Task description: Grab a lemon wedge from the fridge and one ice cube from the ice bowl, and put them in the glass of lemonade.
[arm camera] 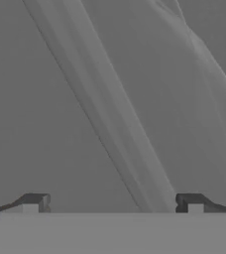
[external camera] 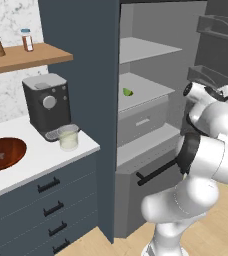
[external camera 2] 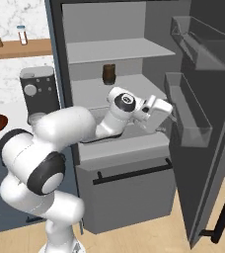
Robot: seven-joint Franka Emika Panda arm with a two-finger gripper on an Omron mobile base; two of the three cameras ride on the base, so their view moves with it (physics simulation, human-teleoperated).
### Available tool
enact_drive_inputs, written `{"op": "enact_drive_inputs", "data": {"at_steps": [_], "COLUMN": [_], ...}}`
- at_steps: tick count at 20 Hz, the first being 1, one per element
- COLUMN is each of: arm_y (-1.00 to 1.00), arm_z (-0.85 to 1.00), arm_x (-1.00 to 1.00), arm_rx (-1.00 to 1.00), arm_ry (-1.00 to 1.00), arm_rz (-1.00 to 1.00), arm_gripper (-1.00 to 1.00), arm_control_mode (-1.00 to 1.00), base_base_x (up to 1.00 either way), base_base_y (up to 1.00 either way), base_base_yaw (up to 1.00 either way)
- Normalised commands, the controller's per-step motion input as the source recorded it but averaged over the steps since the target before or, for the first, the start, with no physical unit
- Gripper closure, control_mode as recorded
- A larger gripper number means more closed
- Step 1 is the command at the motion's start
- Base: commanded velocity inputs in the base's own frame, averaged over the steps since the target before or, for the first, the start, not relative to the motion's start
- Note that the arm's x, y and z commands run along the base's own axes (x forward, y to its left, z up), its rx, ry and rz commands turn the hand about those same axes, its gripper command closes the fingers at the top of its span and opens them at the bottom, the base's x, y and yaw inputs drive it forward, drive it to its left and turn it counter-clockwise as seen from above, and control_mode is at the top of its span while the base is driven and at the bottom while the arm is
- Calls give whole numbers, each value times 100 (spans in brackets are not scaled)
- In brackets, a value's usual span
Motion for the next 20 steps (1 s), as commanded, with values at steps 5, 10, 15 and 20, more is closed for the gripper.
{"op": "enact_drive_inputs", "data": {"at_steps": [5, 10, 15, 20], "arm_y": [-90, -76, 4, 57], "arm_z": [0, -4, 22, 15], "arm_x": [24, 23, -24, -50], "arm_rx": [0, 0, 0, 0], "arm_ry": [6, 7, -7, -21], "arm_rz": [0, 0, 0, 3], "arm_gripper": [-100, -100, -100, -100], "arm_control_mode": [-100, -100, -100, -100], "base_base_x": [0, 0, 0, 0], "base_base_y": [0, 0, 0, 0], "base_base_yaw": [0, 0, 0, 0]}}
